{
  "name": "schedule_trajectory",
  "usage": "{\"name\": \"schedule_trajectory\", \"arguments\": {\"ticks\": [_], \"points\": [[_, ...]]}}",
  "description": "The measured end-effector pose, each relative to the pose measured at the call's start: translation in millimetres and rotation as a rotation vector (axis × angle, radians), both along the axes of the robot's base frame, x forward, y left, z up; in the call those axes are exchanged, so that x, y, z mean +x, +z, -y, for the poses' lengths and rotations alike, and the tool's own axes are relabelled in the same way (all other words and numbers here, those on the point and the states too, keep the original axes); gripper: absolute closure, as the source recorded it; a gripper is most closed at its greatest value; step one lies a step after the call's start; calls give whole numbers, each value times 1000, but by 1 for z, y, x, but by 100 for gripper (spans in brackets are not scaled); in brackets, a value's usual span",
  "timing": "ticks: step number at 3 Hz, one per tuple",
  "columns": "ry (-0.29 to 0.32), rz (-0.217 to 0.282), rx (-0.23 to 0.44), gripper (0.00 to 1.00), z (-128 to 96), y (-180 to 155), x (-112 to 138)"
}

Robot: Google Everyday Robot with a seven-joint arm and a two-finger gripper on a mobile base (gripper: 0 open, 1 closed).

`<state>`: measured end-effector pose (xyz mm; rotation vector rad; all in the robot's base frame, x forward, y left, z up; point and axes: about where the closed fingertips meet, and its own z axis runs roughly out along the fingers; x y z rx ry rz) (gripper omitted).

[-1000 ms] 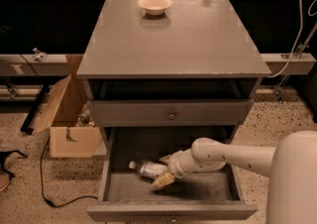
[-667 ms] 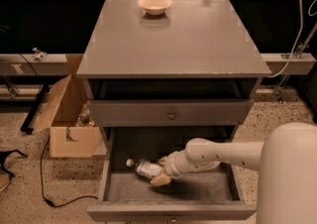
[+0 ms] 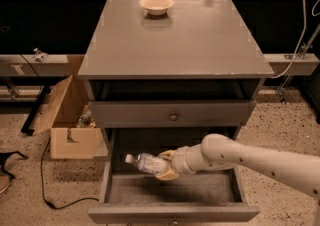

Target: Pick blue plastic bottle from middle drawer and place on counter

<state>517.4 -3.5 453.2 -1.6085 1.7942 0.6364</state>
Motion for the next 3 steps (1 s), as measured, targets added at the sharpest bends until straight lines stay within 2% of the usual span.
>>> {"name": "schedule_trajectory", "arguments": {"ticks": [1, 2, 3], "points": [[28, 86, 41, 100, 70, 78, -15], [51, 46, 47, 100, 64, 68, -27], [46, 52, 46, 100, 63, 68, -25]]}}
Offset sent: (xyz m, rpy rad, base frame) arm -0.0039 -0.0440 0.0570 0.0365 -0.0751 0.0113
